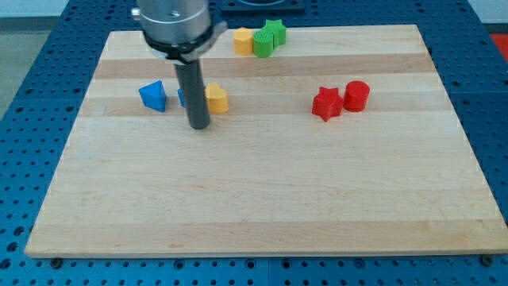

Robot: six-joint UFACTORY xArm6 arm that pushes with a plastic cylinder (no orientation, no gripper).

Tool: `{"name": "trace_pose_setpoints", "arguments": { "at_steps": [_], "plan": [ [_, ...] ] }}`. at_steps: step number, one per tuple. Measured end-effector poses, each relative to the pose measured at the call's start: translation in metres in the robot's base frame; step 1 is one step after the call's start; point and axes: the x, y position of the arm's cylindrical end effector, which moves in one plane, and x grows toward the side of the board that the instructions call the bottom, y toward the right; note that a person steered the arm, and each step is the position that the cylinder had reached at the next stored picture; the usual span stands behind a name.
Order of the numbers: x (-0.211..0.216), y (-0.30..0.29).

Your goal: Move the yellow heart below to the yellow hexagon

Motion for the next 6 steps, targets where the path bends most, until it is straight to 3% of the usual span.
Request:
{"name": "trace_pose_setpoints", "arguments": {
  "at_steps": [4, 6],
  "plan": [
    [-0.064, 0.019],
    [-0.070, 0.068]
  ]
}}
